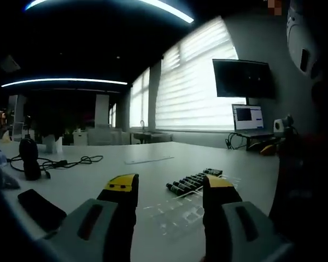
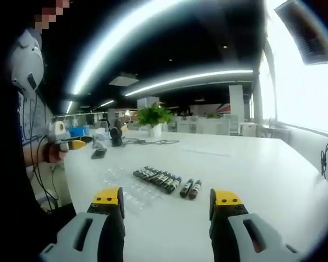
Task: Grip medicine bottles put into box
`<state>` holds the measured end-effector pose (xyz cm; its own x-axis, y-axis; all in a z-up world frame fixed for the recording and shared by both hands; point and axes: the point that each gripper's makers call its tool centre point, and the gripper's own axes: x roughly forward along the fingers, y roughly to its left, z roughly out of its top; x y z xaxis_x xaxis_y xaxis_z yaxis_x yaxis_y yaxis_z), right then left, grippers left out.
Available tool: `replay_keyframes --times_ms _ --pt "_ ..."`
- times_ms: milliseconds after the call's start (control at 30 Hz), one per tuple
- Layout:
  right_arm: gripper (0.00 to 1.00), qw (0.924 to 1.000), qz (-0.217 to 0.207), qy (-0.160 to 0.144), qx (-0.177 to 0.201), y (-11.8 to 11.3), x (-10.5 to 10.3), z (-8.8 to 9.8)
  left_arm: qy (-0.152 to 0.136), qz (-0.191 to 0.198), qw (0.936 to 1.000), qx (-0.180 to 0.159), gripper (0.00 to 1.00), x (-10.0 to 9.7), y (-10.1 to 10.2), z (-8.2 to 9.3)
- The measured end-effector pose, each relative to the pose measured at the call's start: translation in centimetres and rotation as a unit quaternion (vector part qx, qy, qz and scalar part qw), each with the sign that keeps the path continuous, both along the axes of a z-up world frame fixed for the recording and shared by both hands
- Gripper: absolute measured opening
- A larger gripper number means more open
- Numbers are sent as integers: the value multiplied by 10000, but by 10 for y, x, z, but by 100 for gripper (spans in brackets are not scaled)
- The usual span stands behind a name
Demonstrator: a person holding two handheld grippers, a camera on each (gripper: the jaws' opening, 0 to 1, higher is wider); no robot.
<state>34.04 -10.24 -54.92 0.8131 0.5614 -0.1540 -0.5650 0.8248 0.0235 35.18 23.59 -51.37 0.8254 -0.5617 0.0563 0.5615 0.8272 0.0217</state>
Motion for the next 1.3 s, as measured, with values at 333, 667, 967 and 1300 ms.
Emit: replay_keyframes --times_ms 333,667,967,1300 --pt "59 10000 -18 -6 -52 -5 -2 -1 8 20 10000 -49 38 -2 0 -1" --pt "59 9999 -39 -33 -121 -4 -4 -1 -52 107 9999 32 38 0 7 -7" --pt "59 9998 -19 -52 -177 0 -4 1 -155 12 9999 57 39 8 1 -9" --pt "59 9998 -84 23 -183 3 0 -3 -178 -159 9997 9 38 19 -8 -11"
